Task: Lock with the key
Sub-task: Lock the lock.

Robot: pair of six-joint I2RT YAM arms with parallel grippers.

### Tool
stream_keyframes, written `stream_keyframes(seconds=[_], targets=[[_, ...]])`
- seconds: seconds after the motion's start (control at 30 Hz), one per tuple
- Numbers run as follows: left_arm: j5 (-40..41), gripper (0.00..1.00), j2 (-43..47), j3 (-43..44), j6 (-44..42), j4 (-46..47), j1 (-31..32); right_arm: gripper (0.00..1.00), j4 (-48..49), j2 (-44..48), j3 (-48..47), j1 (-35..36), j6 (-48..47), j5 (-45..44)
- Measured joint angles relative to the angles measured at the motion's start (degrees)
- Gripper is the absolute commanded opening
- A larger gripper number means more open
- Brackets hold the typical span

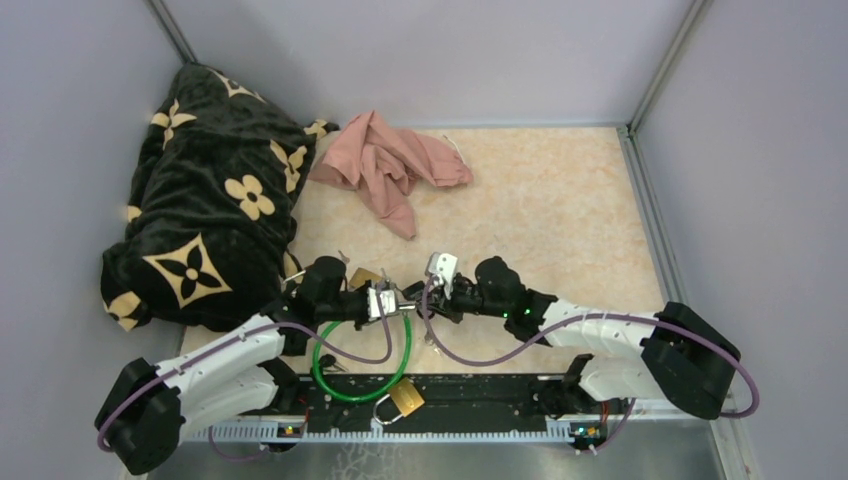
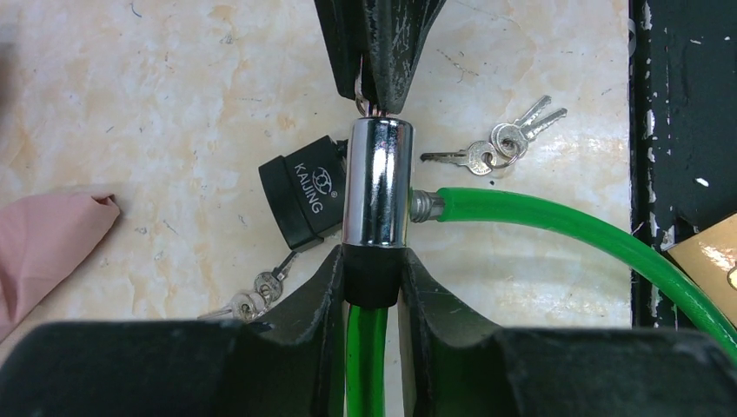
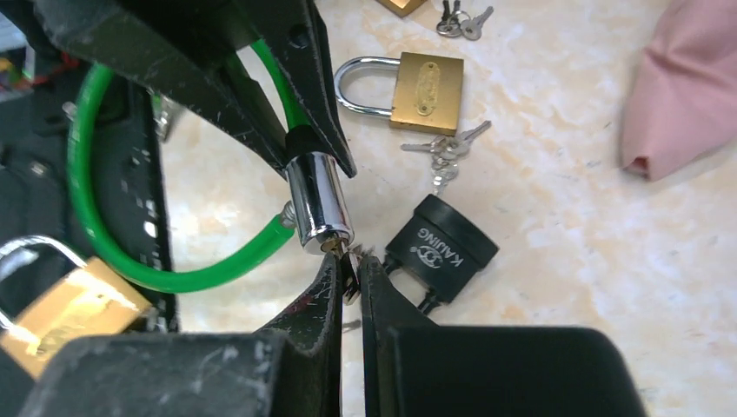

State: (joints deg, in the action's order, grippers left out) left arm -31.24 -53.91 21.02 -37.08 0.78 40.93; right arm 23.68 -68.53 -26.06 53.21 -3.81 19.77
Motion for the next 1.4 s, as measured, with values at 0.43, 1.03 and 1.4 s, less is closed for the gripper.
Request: stream_keyframes(seconds=[0.43, 1.03, 1.4], targets=[[-0.1, 0.00, -0.9, 0.0, 0.5, -0.3, -1.0, 0.00, -1.1, 0.2, -0.2, 7.5, -27.2, -10.2], [1.5, 0.00, -0.6, -1.9, -10.0, 2.7, -1.4, 0.00, -1.3, -1.0, -0.4, 7.2, -39.1, -10.5], [3.5, 0.00, 0.2, -5.0, -21.4, 8.0, -0.8, 0.00, -5.7, -1.4, -3.0, -2.1, -30.4, 6.0]])
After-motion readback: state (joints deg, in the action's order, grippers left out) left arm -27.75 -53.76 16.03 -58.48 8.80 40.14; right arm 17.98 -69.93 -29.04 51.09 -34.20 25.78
